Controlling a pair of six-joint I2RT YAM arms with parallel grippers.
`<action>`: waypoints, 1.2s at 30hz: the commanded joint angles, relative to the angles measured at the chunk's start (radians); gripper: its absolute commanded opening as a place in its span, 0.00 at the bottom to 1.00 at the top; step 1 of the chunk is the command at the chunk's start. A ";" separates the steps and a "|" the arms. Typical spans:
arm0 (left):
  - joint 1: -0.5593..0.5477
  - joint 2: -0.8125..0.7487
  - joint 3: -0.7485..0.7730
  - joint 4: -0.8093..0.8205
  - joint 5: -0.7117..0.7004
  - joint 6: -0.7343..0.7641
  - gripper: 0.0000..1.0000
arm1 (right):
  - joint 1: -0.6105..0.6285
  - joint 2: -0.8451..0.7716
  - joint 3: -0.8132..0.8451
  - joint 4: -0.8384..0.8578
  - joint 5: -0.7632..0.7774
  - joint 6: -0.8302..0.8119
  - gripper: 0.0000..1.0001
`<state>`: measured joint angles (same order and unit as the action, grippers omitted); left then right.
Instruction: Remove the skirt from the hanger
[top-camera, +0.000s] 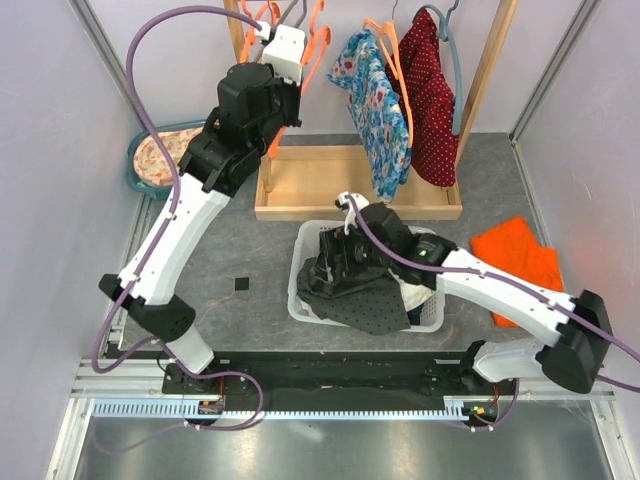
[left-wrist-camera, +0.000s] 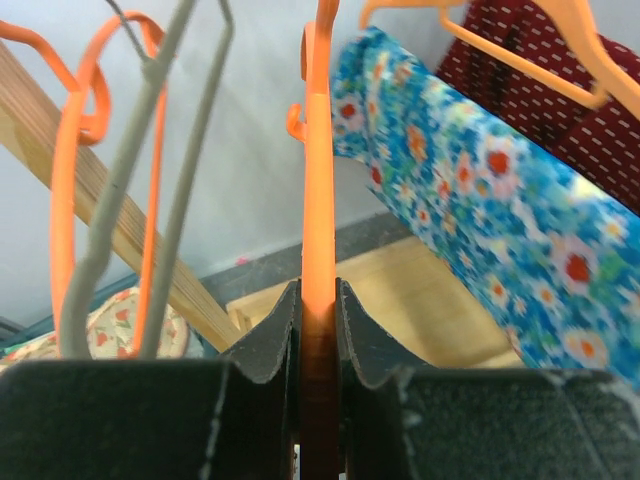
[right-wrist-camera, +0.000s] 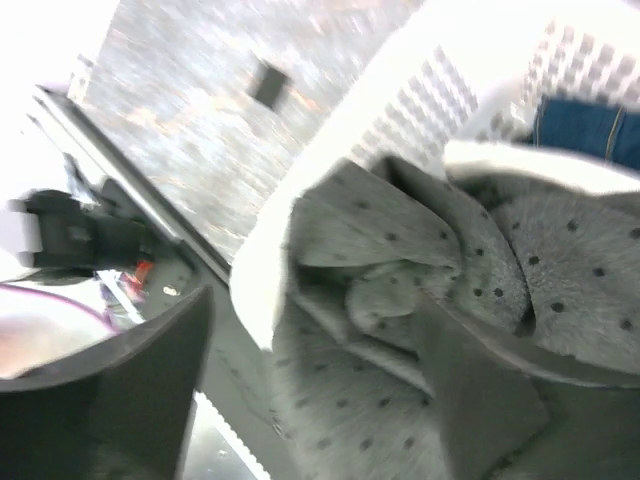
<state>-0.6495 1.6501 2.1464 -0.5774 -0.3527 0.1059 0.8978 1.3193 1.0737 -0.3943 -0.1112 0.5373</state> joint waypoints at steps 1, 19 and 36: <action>0.043 0.037 0.116 0.100 -0.031 0.000 0.02 | 0.006 -0.092 0.150 -0.136 0.059 -0.045 0.77; 0.129 0.211 0.282 0.125 0.041 -0.060 0.02 | -0.221 -0.198 -0.277 -0.043 0.374 -0.042 0.00; 0.139 0.244 0.268 0.119 0.001 -0.068 0.13 | -0.250 -0.167 -0.509 0.155 0.188 0.055 0.00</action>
<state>-0.5144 1.9087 2.3856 -0.5137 -0.3351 0.0601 0.6437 1.1416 0.5976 -0.2451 0.1272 0.5625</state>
